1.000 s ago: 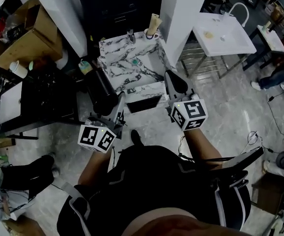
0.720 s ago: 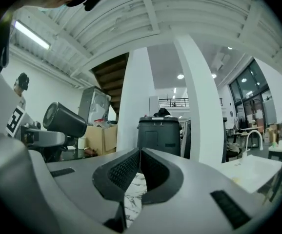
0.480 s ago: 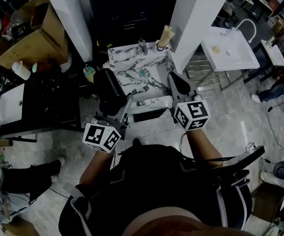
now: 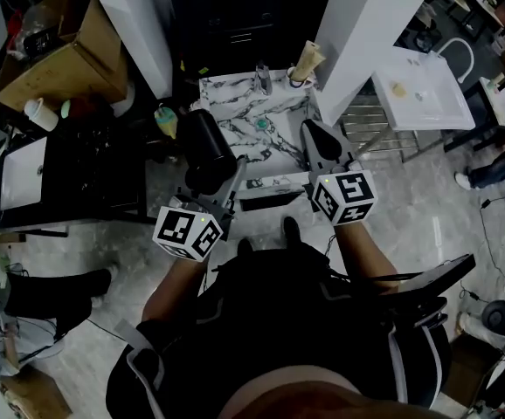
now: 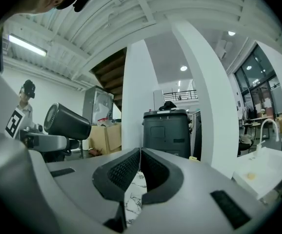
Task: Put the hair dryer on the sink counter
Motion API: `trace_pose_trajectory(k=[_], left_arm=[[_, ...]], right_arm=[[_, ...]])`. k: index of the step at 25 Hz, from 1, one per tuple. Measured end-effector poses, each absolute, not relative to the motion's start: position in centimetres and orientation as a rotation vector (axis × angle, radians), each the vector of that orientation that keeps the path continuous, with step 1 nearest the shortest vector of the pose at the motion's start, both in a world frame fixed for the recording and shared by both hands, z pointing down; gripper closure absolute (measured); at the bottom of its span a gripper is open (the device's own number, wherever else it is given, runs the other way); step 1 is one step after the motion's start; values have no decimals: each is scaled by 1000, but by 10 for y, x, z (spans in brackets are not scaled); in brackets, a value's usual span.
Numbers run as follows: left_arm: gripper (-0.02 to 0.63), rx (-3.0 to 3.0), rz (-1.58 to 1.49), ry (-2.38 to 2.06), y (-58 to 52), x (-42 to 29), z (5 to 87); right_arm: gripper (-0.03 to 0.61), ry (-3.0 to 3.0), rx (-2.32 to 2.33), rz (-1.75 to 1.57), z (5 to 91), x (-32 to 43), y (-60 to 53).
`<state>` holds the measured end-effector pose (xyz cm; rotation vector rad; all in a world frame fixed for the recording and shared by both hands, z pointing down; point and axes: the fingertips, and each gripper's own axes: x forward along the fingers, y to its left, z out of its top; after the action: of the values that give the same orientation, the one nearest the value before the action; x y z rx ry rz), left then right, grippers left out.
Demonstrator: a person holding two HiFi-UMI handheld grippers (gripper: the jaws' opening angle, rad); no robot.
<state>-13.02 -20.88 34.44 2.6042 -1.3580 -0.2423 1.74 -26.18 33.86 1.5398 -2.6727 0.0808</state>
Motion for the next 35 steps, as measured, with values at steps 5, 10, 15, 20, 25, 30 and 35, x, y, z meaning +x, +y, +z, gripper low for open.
trace_pose_trajectory(k=[5,10,15,20,25,30,35], left_arm=[[330,2585,-193,-1422,-229,-116,353],[330,2544,-180,-1470,-248,-105,359],[330,2513,-127,-1491,-269,-91,371],[330,2501,-42,-1514,-291,-76,386],[330,2477,19,-1528,-311,-63,408],[330,2457,114,-1576,-334,-58,439],[330,2415,183,-1570,-355,-49,473]], right_arm=[[554,-2737,1448,74,333,23,-286],[554,-2769,1386,73,332,34,-310],[554,-2783,1321,116,341,41,-328],[554,-2795,1281,152,350,49,-345],[554,-2798,1244,196,368,57,-360],[554,-2794,1219,218,378,64,-376],[554,-2798,1188,251,390,76,-389]])
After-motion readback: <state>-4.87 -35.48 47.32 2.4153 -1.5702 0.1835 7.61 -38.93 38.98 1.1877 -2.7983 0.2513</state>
